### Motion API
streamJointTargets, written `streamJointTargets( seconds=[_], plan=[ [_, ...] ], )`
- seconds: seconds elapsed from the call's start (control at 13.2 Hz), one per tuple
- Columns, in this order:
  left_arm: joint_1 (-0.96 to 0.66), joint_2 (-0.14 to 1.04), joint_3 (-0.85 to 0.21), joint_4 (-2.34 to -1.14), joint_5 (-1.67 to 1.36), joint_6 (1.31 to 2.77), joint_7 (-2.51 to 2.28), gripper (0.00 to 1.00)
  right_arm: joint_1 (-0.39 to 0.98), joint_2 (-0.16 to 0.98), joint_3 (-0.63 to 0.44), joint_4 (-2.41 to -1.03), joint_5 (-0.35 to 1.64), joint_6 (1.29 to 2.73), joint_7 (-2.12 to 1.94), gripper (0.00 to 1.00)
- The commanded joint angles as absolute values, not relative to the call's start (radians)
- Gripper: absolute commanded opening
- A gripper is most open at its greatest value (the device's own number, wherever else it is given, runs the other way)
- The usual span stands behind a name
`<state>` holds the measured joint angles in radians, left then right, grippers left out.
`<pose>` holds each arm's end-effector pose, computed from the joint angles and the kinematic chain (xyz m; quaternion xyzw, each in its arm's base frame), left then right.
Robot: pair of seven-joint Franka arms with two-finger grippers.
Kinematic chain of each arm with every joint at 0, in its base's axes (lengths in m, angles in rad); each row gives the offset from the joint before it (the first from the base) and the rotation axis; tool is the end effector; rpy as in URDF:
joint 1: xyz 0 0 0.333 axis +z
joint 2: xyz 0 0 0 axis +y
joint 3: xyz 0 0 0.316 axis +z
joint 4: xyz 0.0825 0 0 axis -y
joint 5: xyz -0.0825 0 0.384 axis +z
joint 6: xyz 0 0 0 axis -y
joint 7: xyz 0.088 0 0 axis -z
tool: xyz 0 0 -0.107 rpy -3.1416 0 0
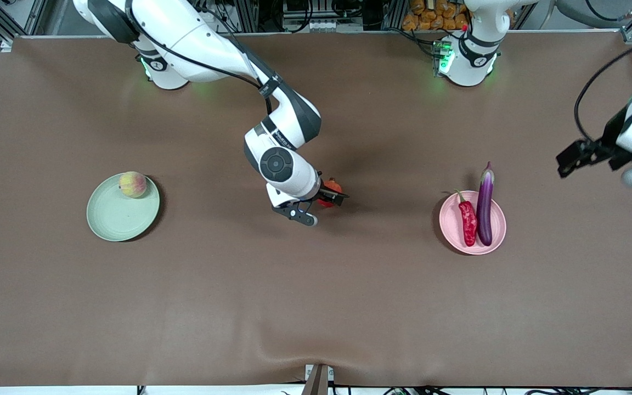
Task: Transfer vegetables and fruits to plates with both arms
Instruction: 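Place the chili on the pink plate while the right gripper reaches the apple, then grasp the red apple with the right gripper and lift it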
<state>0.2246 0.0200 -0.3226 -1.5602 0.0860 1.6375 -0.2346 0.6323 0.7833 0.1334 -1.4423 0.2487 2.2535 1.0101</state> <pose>0.5656 -0.0450 0.6253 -0.9966 -0.0667 -0.0353 0.0344 0.5331 0.4963 0.2308 -0.9657 0.2157 0.1019 0.1025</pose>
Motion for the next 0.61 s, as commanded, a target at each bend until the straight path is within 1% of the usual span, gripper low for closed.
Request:
streamJointTargets(
  seconds=[0.0, 0.23, 0.38, 0.45, 0.53],
  plan=[
    [0.282, -0.021, -0.325, -1.558, 0.011, 1.598, -0.203, 1.0, 0.658, 0.822, 0.124, -1.399, 0.224, 2.285, 1.06, 1.0],
    [0.308, -0.064, -0.325, -1.589, 0.003, 1.586, -0.103, 1.0, 0.681, 0.851, 0.123, -1.384, 0.219, 2.296, 1.075, 1.0],
    [0.325, -0.119, -0.321, -1.655, -0.005, 1.591, -0.06, 1.0, 0.692, 0.856, 0.123, -1.385, 0.187, 2.296, 1.075, 1.0],
    [0.324, -0.155, -0.315, -1.71, -0.009, 1.614, -0.055, 1.0, 0.692, 0.856, 0.123, -1.385, 0.183, 2.293, 1.072, 0.82],
    [0.322, -0.176, -0.313, -1.745, -0.009, 1.632, -0.055, 1.0, 0.692, 0.856, 0.123, -1.385, 0.16, 2.289, 1.069, 0.5]
  ],
)
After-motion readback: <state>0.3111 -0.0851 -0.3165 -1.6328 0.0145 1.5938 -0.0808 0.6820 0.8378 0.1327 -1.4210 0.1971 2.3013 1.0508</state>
